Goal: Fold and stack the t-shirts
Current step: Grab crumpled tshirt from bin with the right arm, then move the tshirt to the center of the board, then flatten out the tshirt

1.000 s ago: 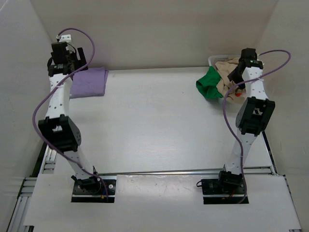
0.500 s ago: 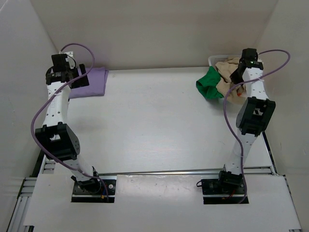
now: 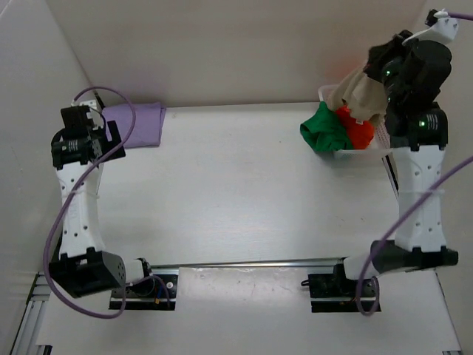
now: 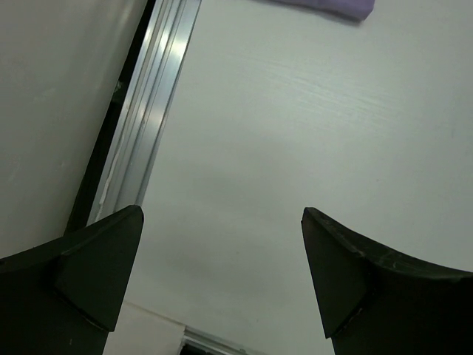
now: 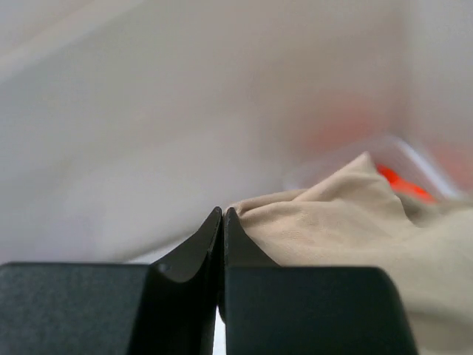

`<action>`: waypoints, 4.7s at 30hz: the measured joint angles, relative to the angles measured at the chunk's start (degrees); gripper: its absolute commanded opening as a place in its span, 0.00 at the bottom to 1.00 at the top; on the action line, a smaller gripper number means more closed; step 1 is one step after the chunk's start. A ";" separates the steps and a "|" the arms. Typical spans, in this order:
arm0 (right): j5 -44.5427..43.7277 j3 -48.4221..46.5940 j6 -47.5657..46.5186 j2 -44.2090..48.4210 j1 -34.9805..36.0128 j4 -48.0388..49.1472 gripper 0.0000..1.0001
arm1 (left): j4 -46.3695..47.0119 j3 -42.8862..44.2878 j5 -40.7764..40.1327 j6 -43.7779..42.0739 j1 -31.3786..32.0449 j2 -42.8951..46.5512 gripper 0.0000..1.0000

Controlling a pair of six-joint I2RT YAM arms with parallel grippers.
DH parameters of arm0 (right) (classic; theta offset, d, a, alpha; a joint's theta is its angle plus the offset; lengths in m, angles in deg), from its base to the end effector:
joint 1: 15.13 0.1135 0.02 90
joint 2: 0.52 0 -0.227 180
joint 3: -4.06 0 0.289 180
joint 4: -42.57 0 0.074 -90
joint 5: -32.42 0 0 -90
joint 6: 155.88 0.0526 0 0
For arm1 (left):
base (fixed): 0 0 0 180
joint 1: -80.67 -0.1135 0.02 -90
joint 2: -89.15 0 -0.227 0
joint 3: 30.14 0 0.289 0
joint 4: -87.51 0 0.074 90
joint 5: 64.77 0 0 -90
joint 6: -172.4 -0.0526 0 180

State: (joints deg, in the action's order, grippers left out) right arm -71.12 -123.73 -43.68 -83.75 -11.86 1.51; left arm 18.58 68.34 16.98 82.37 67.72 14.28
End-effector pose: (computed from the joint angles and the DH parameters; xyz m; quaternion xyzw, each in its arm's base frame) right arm 0.3242 0.0062 0.5493 0.1966 0.6570 0.0807 0.7233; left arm 0.3045 0.0778 0.3587 -0.1310 0.9136 0.1090 0.3692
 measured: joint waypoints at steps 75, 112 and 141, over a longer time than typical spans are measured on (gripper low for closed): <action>16.70 29.62 4.92 24.92 24.24 2.64 0.00 | -4.59 10.58 -11.91 0.00 34.47 7.74 0.10; 8.44 38.18 12.31 6.73 22.82 -8.55 0.00 | -0.70 -25.94 -7.02 -0.11 50.64 -8.22 0.97; 36.98 52.59 5.27 5.88 39.41 2.43 0.40 | 12.61 12.24 -14.40 0.02 31.95 -19.45 0.10</action>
State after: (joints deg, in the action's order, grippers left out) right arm -34.13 -71.15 -38.42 -77.87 27.55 3.94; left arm 31.19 80.58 2.57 82.39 99.67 -5.18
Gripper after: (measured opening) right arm 0.214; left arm 0.138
